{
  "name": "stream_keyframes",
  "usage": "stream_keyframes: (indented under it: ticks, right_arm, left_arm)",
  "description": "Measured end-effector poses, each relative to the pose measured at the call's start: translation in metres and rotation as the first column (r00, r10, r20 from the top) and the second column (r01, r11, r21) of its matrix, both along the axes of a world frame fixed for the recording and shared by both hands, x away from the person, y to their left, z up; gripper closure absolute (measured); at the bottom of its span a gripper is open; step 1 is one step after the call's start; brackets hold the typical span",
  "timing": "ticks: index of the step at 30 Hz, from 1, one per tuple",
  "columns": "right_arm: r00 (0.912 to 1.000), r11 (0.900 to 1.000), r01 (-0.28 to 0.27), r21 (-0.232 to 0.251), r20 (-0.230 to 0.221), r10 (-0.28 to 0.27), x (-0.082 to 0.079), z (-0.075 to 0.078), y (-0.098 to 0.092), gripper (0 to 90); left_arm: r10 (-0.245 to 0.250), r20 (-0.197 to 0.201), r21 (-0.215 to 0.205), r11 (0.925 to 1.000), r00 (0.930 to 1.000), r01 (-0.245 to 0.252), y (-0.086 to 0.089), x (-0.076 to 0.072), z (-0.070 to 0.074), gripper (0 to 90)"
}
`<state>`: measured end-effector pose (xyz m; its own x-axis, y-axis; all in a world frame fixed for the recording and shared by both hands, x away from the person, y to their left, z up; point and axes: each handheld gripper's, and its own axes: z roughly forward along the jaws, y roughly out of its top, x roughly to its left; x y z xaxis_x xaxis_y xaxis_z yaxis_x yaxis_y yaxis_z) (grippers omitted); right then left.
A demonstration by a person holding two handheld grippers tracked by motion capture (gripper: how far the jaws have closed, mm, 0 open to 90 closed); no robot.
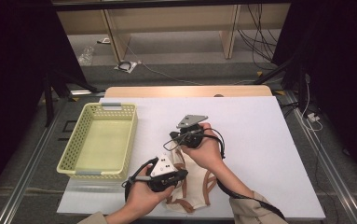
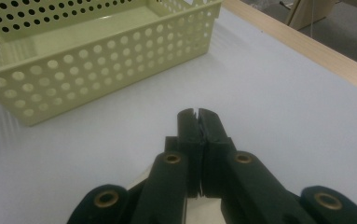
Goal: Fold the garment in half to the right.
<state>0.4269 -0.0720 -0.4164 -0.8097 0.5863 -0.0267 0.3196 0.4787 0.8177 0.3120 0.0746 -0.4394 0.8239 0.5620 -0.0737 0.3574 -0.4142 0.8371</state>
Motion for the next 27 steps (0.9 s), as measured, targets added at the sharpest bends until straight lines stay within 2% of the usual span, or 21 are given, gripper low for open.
stream_keyframes:
  ticks: [27]
  right_arm:
    - [0.9996,1.0,0.026,0.003,-0.01,-0.026,-0.007,0.0,-0.015,89.7]
  left_arm:
    - [-0.042,0.01,0.014,0.999,0.9991,0.042,-0.016,-0.001,-0.002,88.6]
